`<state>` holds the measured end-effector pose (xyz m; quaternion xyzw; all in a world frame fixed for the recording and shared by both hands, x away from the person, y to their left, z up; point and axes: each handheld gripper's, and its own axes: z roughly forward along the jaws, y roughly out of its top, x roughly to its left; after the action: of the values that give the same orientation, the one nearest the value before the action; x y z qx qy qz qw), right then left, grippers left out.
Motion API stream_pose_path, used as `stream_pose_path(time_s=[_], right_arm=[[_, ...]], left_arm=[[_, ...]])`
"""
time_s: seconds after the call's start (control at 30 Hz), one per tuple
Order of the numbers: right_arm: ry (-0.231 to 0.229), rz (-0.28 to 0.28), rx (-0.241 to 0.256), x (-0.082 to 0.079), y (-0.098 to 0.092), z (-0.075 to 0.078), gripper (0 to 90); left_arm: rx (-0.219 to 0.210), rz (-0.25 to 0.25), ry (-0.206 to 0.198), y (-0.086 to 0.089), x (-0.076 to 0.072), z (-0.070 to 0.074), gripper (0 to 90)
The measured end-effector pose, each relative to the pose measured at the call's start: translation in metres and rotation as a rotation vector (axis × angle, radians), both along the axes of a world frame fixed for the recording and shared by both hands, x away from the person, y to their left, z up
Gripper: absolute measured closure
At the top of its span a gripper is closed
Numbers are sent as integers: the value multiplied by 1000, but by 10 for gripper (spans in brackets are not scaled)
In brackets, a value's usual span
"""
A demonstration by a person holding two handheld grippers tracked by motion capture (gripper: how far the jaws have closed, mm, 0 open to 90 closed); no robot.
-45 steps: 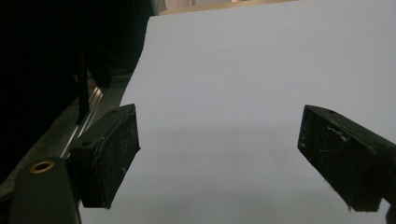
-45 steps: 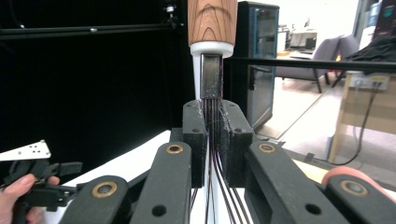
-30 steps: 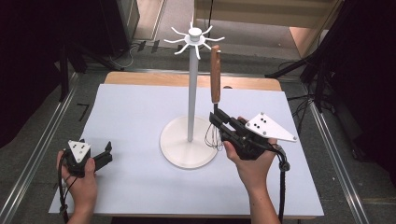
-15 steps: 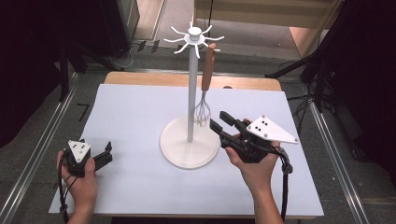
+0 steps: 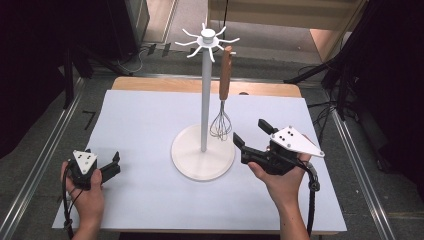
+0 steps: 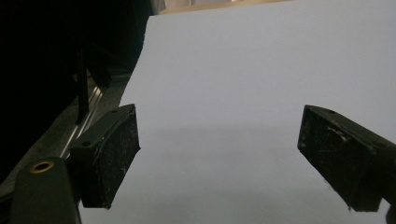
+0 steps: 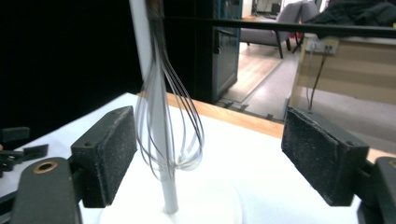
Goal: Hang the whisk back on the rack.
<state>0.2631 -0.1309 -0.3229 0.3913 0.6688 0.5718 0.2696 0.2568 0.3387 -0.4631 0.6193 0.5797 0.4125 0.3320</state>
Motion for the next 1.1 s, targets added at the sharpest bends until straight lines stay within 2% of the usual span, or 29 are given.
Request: stream_pose_path(time_s=[0.33,0.57,1.1], right_arm=[[49,-91,-50,5,-20,-20,162],[85,-140,-61,6,-39,-36,168],[136,-227,-68,7,-72,-68,193]], left_arm=[[4,0,-1,-1,0,0,134],[4,0,-3,-1,0,0,133],[9,0,-4,-1,0,0,133]])
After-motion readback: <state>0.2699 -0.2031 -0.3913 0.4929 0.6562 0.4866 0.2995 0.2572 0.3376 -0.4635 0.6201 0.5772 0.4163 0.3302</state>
